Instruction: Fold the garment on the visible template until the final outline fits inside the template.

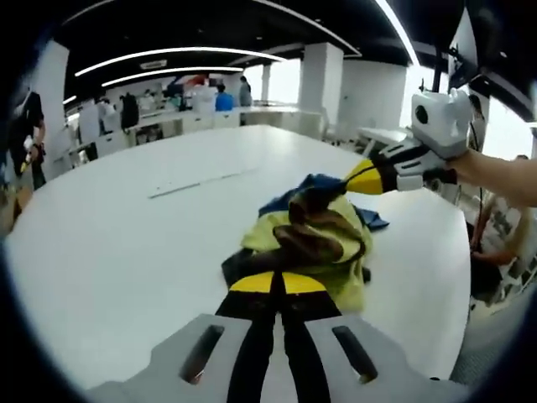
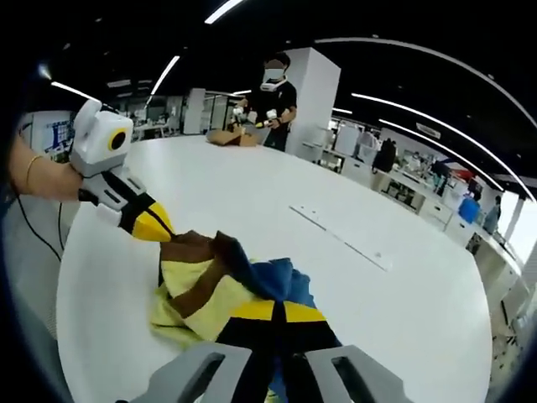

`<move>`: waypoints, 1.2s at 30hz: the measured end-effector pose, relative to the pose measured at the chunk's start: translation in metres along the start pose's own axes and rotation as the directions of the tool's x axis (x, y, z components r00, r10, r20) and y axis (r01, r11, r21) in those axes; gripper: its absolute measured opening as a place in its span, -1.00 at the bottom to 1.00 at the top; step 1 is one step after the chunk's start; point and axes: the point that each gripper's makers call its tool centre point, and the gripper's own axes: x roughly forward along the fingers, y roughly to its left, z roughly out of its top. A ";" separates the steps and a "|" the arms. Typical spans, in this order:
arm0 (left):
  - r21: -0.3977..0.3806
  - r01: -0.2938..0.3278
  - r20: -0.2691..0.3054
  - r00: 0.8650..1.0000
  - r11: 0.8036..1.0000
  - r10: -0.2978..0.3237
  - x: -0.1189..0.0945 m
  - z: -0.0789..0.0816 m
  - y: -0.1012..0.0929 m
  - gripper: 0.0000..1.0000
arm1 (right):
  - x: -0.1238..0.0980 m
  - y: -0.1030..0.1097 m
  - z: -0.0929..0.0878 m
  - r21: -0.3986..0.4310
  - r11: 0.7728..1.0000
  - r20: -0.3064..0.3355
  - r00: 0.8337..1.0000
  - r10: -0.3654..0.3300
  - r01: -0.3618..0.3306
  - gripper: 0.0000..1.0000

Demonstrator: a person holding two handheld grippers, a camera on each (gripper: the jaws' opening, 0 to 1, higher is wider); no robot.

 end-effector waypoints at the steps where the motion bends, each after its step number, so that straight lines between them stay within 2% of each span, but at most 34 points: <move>1: -0.006 -0.001 0.004 1.000 1.000 0.001 -0.002 0.001 0.001 -1.00 | -0.002 -0.001 0.001 0.002 1.000 0.005 1.000 -0.003 0.003 -1.00; 11: -0.086 -0.024 0.097 0.995 0.996 0.033 -0.029 0.026 0.008 -1.00 | -0.023 -0.014 0.021 0.051 0.998 0.070 0.996 -0.052 0.049 -1.00; 14: -0.107 -0.033 0.121 0.992 0.994 0.046 -0.038 0.032 0.011 -1.00 | -0.029 -0.021 0.028 0.088 0.994 0.099 0.992 -0.073 0.064 -1.00; 16: -0.123 -0.027 0.171 0.984 0.992 0.048 -0.045 0.040 0.012 -1.00 | -0.033 -0.026 0.033 0.123 0.990 0.127 0.988 -0.085 0.069 -1.00; 18: -0.142 -0.041 0.173 0.983 0.989 0.065 -0.049 0.039 0.018 -1.00 | -0.037 -0.033 0.036 0.133 0.988 0.141 0.985 -0.097 0.078 -1.00; 20: -0.151 -0.047 0.184 0.980 0.987 0.075 -0.053 0.041 0.022 -1.00 | -0.039 -0.037 0.039 0.179 0.981 0.161 0.981 -0.104 0.075 -1.00; 22: -0.182 -0.049 0.200 0.976 0.982 0.086 -0.058 0.043 0.027 -1.00 | -0.042 -0.042 0.041 0.208 0.975 0.171 0.979 -0.113 0.076 -1.00; 27: -0.236 -0.053 0.230 0.967 0.970 0.109 -0.067 0.047 0.033 -1.00 | -0.049 -0.048 0.044 0.215 0.972 0.184 0.973 -0.137 0.096 -1.00; 30: -0.315 -0.033 0.266 0.956 0.948 0.122 -0.073 0.052 0.036 -1.00 | -0.052 -0.050 0.047 0.241 0.966 0.193 0.972 -0.137 0.088 -1.00; 34: -0.313 -0.039 0.278 0.952 0.949 0.131 -0.077 0.058 0.041 -1.00 | -0.053 -0.058 0.055 0.282 0.956 0.213 0.965 -0.151 0.087 -1.00; 36: -0.343 -0.027 0.293 0.947 0.939 0.134 -0.074 0.064 0.046 -1.00 | -0.051 -0.063 0.059 0.307 0.947 0.212 0.964 -0.160 0.089 -1.00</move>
